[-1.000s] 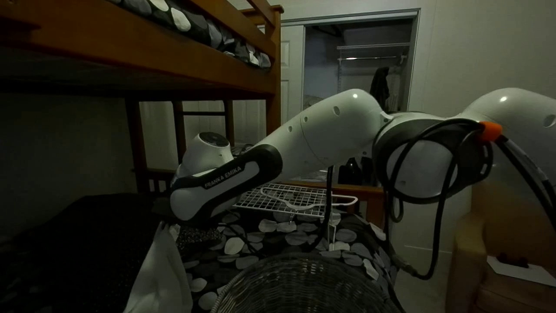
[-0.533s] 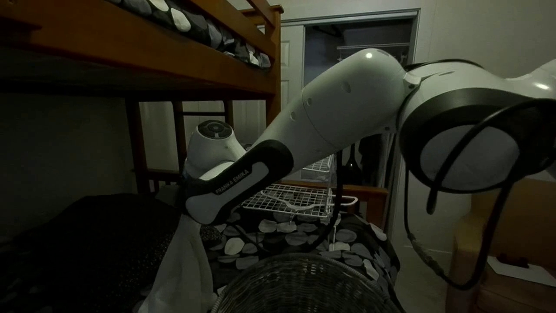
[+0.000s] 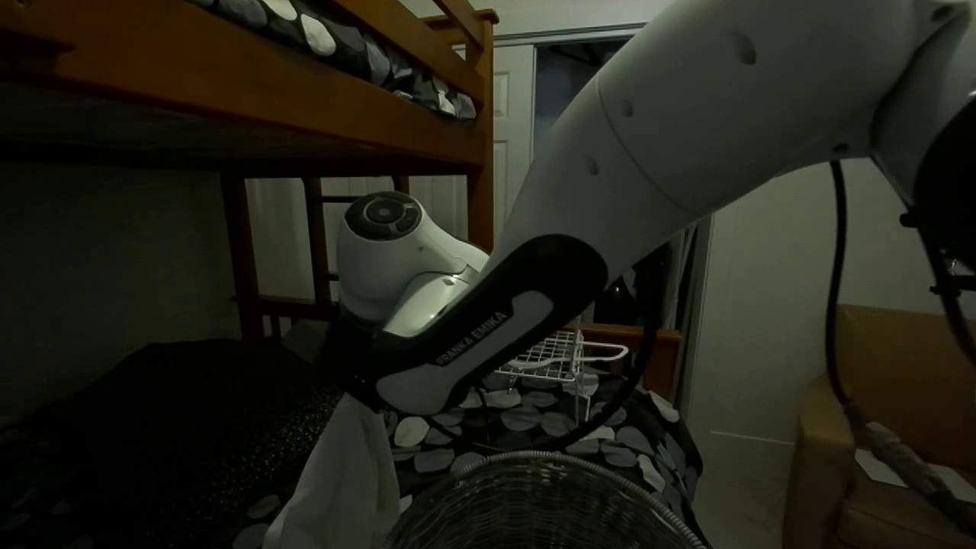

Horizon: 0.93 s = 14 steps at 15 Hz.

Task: Hang the pillowcase on the rack

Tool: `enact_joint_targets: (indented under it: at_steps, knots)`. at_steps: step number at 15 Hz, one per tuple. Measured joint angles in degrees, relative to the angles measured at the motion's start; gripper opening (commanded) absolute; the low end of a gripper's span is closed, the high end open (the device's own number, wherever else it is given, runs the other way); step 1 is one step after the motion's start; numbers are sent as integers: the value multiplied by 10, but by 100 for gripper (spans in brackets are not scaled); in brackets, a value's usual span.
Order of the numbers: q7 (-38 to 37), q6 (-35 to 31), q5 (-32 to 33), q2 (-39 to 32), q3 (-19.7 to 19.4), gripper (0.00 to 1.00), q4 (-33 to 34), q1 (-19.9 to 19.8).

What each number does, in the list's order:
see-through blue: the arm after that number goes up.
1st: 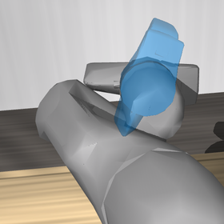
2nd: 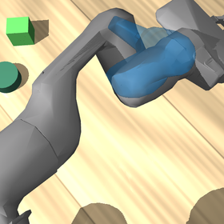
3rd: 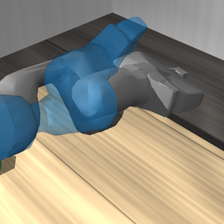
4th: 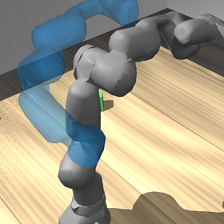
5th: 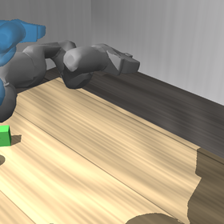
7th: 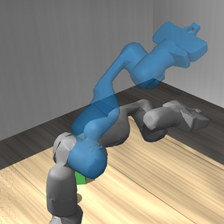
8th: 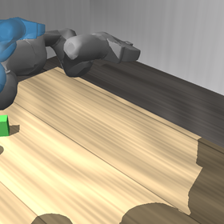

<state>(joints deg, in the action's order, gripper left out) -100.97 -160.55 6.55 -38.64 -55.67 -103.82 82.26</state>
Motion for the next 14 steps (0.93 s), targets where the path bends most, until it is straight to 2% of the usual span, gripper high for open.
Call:
enact_joint_targets:
  at_steps: [2,7,9,11,14]
  knots:
    - [-3,0,6,12,-6,3,-26,22]
    - [8,18,12,19,-8,1,-28,13]
    - [53,68,21,51,-9,1,-31,-6]
    - [113,148,35,103,-17,1,-35,-25]
    - [184,292,68,174,-62,1,-20,-24]
